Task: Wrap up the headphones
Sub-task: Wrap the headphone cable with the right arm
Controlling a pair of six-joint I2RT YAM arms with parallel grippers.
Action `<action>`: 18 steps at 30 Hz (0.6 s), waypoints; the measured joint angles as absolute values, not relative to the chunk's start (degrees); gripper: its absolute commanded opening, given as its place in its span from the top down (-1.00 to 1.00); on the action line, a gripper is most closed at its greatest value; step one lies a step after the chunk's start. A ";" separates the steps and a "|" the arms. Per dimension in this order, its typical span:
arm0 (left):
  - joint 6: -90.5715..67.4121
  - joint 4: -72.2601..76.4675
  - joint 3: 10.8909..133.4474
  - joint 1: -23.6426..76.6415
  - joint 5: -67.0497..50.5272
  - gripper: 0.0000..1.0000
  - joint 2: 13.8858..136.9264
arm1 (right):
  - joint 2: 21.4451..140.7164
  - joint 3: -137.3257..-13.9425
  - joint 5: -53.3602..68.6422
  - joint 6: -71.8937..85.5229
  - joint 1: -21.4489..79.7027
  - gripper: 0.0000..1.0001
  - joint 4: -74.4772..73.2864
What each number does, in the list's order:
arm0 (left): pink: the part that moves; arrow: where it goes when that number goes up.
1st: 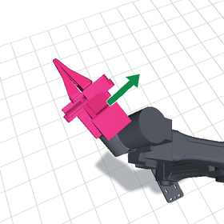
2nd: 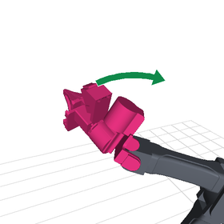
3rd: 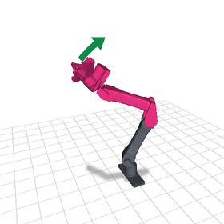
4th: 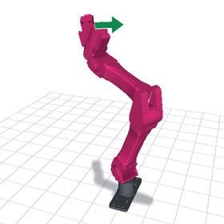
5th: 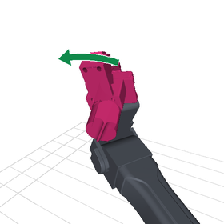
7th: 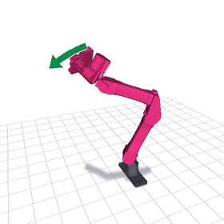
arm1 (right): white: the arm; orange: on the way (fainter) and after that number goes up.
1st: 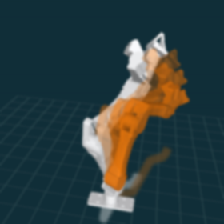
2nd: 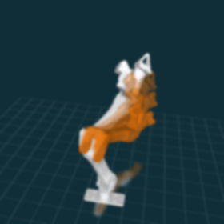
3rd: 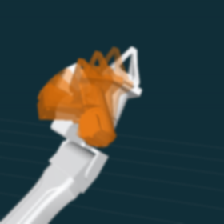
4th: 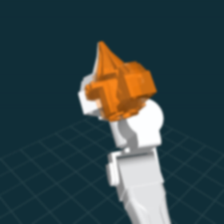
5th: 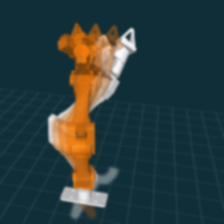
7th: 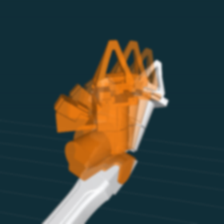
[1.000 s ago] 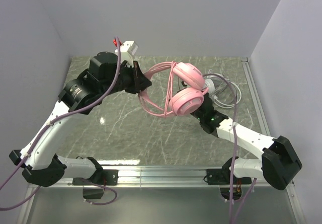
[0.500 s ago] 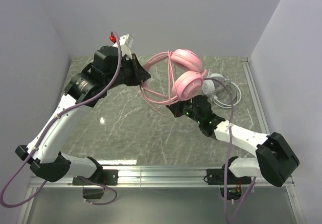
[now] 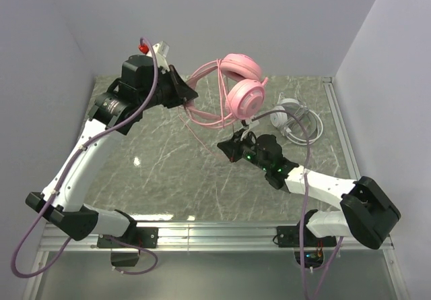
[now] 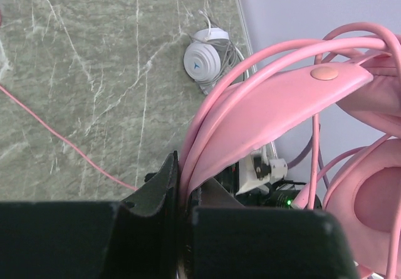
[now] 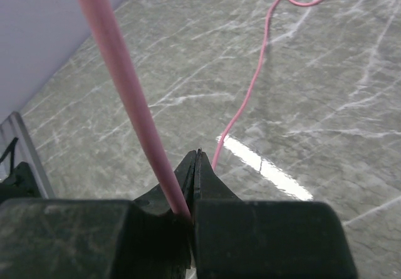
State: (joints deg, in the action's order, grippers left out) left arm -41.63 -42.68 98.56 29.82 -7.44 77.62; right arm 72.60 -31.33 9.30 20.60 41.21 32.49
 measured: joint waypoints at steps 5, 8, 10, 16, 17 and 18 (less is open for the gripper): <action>-41.63 -42.35 98.56 28.99 -7.51 0.99 77.82 | 72.60 -31.09 8.23 21.26 44.49 1.00 34.13; -41.65 -42.33 98.56 28.08 -7.46 0.99 78.67 | 72.60 -31.09 6.74 21.45 47.29 1.00 34.76; -41.63 -42.30 98.56 27.68 -7.25 0.99 79.46 | 72.60 -31.05 5.52 21.61 49.12 1.00 35.14; -41.10 -42.39 98.56 27.57 -6.26 0.99 80.90 | 72.34 -29.34 2.52 21.67 52.86 1.00 37.15; -40.95 -42.52 98.56 27.57 -6.13 0.99 80.90 | 72.01 -28.71 2.22 21.69 53.17 1.00 37.63; -40.75 -42.57 98.56 27.57 -6.02 0.99 80.90 | 71.61 -28.08 1.85 21.67 53.47 1.00 38.17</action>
